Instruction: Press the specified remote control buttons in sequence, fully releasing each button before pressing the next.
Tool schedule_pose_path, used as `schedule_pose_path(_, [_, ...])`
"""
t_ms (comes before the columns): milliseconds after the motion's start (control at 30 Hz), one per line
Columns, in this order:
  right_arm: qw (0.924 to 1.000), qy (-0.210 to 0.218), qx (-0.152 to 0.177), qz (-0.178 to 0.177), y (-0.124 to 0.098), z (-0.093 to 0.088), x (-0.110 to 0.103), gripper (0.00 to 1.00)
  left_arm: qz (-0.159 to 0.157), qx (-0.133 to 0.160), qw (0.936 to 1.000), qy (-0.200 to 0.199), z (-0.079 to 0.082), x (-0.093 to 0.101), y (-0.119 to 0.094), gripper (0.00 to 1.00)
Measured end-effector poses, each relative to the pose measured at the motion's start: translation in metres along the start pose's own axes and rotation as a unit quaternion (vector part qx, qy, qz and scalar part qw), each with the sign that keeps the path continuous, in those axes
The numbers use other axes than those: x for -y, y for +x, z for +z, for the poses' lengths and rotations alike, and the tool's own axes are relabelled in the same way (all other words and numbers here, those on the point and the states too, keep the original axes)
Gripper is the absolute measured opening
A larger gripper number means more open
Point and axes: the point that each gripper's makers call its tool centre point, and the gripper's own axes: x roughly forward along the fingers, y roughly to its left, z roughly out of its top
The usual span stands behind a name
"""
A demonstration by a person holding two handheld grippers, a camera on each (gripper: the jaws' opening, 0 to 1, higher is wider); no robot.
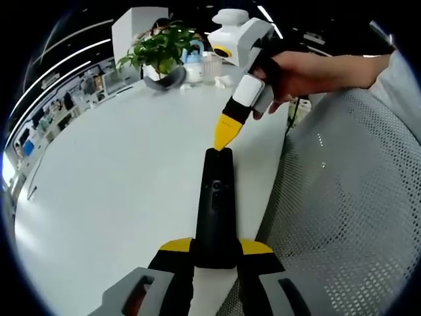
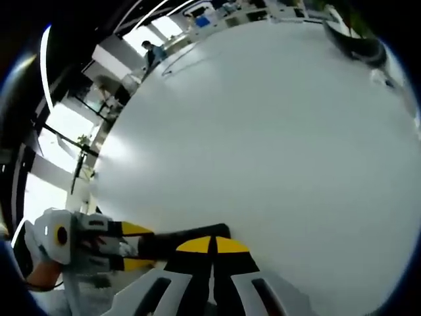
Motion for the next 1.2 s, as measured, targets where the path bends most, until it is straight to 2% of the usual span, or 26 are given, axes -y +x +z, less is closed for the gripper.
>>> schedule_pose_path(233, [0.9997,-0.022,-0.005,0.013,0.0022,-0.0014,-0.0090,0.00,-0.006,0.002,0.9999,0.009,0.0017,0.0042,0.0013,0.24])
schedule_pose_path(333, [0.9993,-0.029,-0.021,0.007,0.0051,-0.0072,-0.0079,0.00,-0.007,0.002,0.9999,0.008,0.0015,0.0040,0.0013,0.24])
schedule_pose_path(500, [0.9997,-0.018,-0.013,0.013,0.0032,-0.0047,-0.0070,0.00,-0.006,0.002,1.0000,0.006,0.0015,0.0037,0.0013,0.24])
schedule_pose_path(933, [0.9997,-0.002,-0.018,0.015,0.0014,-0.0075,-0.0061,0.00,-0.006,0.004,1.0000,0.005,0.0021,0.0040,0.0016,0.24])
schedule_pose_path(1200, [0.9997,-0.019,-0.015,0.009,0.0026,-0.0074,-0.0061,0.00,-0.007,0.006,0.9999,0.005,0.0026,0.0040,0.0019,0.24])
